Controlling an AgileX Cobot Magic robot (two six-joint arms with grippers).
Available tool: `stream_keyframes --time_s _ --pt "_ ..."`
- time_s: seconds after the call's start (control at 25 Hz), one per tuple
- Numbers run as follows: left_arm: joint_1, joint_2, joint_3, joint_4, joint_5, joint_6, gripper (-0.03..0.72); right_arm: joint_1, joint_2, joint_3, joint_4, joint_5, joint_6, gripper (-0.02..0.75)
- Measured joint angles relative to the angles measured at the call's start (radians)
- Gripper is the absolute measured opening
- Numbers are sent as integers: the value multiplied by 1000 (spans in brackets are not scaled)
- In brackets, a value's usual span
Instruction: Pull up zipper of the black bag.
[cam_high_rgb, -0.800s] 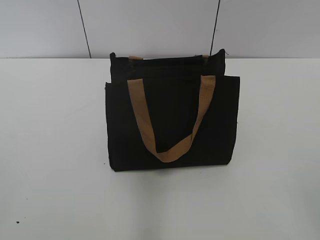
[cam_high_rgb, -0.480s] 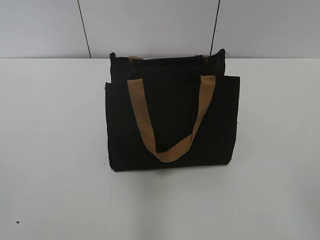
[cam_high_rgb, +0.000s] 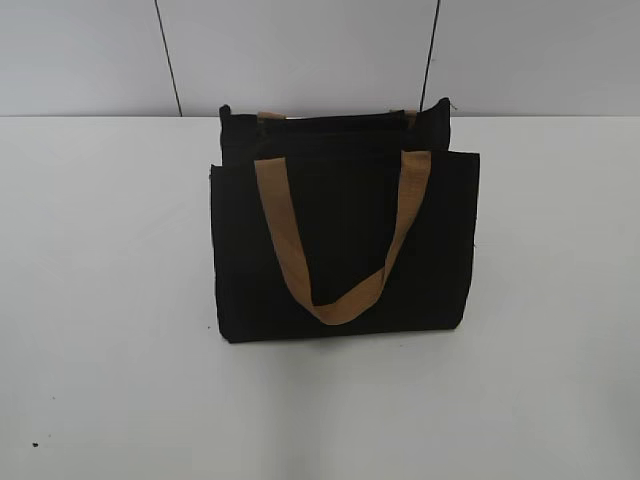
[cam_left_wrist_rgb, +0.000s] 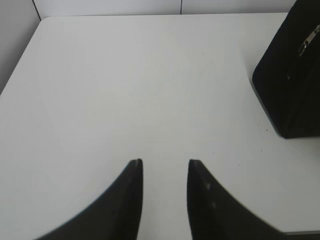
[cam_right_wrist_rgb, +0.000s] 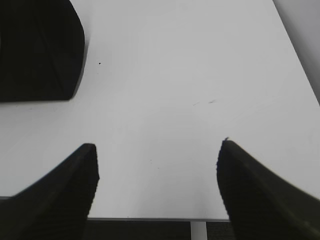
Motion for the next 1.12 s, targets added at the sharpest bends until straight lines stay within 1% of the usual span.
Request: stream_keyframes --time_s 0.32,0.36,0.44,0.52,0.68,0.72,0.76,0.84,0.88,1.04,1.12 --pt "0 0 0 2 0 0 241 0 0 0 0 0 0 566" --pt "0 0 0 2 0 0 247 0 0 0 0 0 0 566" --pt "0 0 -4 2 -11 0 282 0 0 0 0 0 0 566" --pt "0 0 -17 2 -50 0 371 0 0 0 0 0 0 566" --pt "0 10 -21 1 -237 0 602 0 0 0 0 0 0 566" --pt "0 27 -21 1 -311 0 635 0 0 0 0 0 0 566" --pt "0 48 -20 1 -381 0 650 0 0 0 0 0 0 566" --pt "0 99 -9 0 -521 0 652 0 0 0 0 0 0 566" --pt "0 131 0 0 -585 0 640 0 0 0 0 0 0 566" --pt "0 274 73 -23 -907 0 544 0 0 0 0 0 0 566" --pt "0 349 130 -33 -1053 0 524 0 0 0 0 0 0 566"
